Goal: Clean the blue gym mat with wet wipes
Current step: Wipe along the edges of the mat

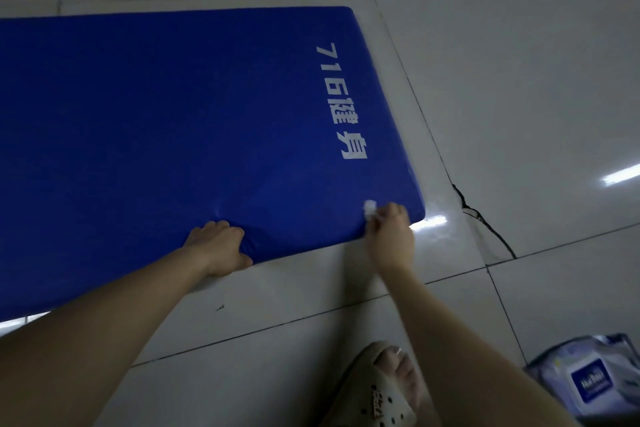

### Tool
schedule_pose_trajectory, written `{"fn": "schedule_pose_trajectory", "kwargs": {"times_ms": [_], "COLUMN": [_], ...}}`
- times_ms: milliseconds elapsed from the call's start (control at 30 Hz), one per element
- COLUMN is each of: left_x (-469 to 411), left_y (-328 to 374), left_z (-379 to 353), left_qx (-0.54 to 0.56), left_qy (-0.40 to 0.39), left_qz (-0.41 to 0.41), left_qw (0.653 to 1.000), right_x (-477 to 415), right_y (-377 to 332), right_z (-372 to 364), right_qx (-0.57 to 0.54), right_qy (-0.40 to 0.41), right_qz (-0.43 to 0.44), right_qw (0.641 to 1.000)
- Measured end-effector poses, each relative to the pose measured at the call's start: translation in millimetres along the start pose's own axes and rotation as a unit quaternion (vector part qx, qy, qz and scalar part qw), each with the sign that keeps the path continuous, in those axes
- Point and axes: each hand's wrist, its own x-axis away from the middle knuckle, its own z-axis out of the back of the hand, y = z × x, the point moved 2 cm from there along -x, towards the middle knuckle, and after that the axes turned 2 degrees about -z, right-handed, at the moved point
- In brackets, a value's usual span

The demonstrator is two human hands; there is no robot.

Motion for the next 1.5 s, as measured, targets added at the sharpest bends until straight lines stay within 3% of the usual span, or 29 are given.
{"fn": "schedule_pose_trajectory", "kwargs": {"times_ms": [133, 300, 433, 567, 633, 700, 800, 1100, 1200, 1333, 1500], "left_x": [9, 11, 2, -12, -17, -19, -19, -17, -15, -15, -17], "left_y": [-1, 15, 7, 18, 20, 20, 21, 23, 21, 21, 22], "left_z": [1, 4, 12, 23, 20, 19, 18, 19, 17, 16, 17], "left_qx": [-0.024, -0.135, 0.013, -0.015, -0.026, -0.035, -0.042, -0.031, -0.015, -0.006, -0.017], "left_qy": [0.026, 0.162, 0.084, 0.002, -0.017, -0.015, -0.014, 0.007, 0.009, 0.004, 0.002], "left_qz": [-0.019, -0.096, -0.082, -0.047, -0.031, -0.023, -0.025, -0.024, -0.020, -0.020, -0.024], "left_qw": [0.999, 0.973, 0.993, 0.999, 0.999, 0.999, 0.999, 0.999, 1.000, 1.000, 1.000], "right_x": [-39, -27, 18, 25, -1, -30, -49, 17, 25, -21, -24], "right_y": [48, 39, -3, -1, 19, 40, 60, 12, 9, 31, 22], "right_z": [43, 33, -14, -21, -4, 18, 34, -4, -11, 20, 21], "right_qx": [0.015, -0.040, -0.091, -0.103, -0.096, -0.084, -0.066, -0.149, -0.126, -0.063, -0.046], "right_qy": [0.073, 0.052, 0.048, 0.018, 0.065, 0.111, 0.122, 0.040, 0.007, 0.066, 0.047], "right_qz": [-0.154, -0.130, -0.096, -0.058, -0.113, -0.181, -0.206, -0.111, -0.067, -0.126, -0.143], "right_qw": [0.985, 0.989, 0.990, 0.993, 0.987, 0.974, 0.969, 0.982, 0.990, 0.988, 0.988]}}
